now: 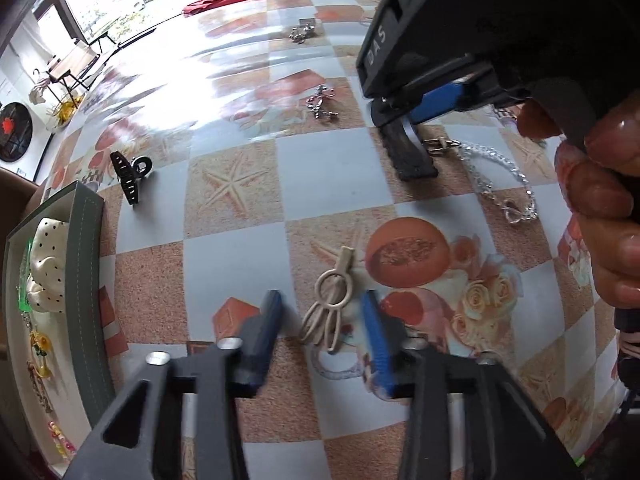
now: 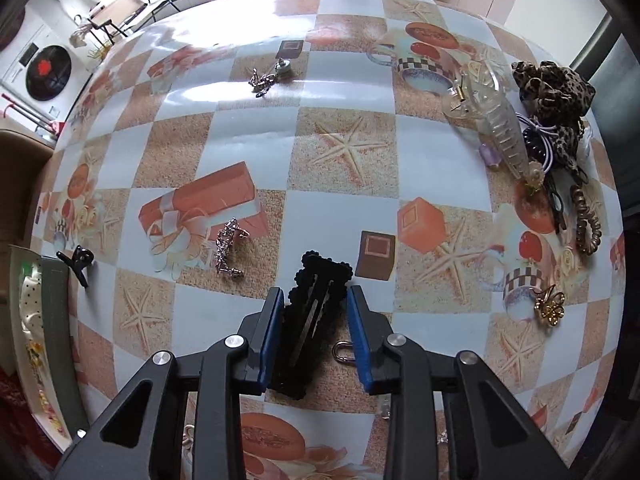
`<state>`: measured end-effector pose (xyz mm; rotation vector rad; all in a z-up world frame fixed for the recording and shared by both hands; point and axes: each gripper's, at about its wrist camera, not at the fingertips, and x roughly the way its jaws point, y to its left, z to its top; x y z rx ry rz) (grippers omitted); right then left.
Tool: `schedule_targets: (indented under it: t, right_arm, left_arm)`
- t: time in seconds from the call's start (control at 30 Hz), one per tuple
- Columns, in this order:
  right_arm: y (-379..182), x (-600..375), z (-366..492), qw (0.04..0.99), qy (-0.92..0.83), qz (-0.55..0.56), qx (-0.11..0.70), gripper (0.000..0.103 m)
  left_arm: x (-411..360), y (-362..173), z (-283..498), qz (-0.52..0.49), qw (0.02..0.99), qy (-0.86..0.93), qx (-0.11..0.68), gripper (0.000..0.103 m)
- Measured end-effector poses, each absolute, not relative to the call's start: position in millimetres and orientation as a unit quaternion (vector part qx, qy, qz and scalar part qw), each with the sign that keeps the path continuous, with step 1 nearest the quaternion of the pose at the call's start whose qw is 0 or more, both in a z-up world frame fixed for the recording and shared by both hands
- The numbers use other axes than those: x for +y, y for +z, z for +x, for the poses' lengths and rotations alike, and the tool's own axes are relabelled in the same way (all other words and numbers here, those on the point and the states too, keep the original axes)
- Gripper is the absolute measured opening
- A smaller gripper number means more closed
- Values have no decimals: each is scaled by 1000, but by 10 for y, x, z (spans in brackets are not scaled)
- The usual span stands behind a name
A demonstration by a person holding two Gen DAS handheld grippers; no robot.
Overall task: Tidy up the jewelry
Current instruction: 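Grasp the beige looped hair clip with the left tool while the right tool grasps the black scalloped hair clip, then carry the beige clip and black scalloped clip over the tray with both tools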
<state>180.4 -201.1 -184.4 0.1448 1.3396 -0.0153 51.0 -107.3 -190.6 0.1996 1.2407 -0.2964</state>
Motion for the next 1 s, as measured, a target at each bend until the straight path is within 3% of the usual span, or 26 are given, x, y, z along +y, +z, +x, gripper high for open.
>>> schedule_targets:
  t: [0.03, 0.07, 0.1, 0.4, 0.43, 0.47, 0.53, 0.77, 0.9, 1.0]
  right_arm:
    - [-1831, -2065, 1786, 782, -1, 77, 619, 9]
    - [-1820, -2083, 1773, 782, 1, 84, 618, 1]
    - [-1804, -2099, 1754, 781, 2, 90, 618, 1]
    - [-1772, -2273, 1540, 785, 38, 115, 608, 2]
    - [-1766, -2256, 1532, 785, 44, 103, 609, 12]
    - [-1770, -2247, 1546, 787, 51, 94, 608, 33]
    - [-1745, -2208, 1547, 795, 64, 75, 599, 57]
    - [-1870, -1976, 1602, 791, 88, -11, 605, 54]
    - [-1881, -1851, 1561, 794, 77, -75, 598, 33]
    - [-1856, -1886, 1545, 796, 79, -59, 597, 32]
  left_arm:
    - [-1085, -1900, 502, 91, 798, -140, 579, 29]
    - [-1088, -1892, 496, 87, 798, -142, 579, 25]
    - [-1085, -1886, 495, 82, 798, -145, 580, 21]
    - [-919, -1794, 524, 30, 798, -148, 584, 21]
    - [-896, -1783, 521, 28, 798, -147, 584, 21]
    - [-882, -1773, 515, 27, 798, -145, 584, 21]
    - [-801, -1781, 559, 25, 799, -145, 583, 21]
    - [-752, -1775, 556, 19, 802, -140, 581, 21]
    - [-705, -1738, 527, 15, 803, -137, 579, 21]
    - [-664, -1704, 502, 13, 804, -133, 579, 21]
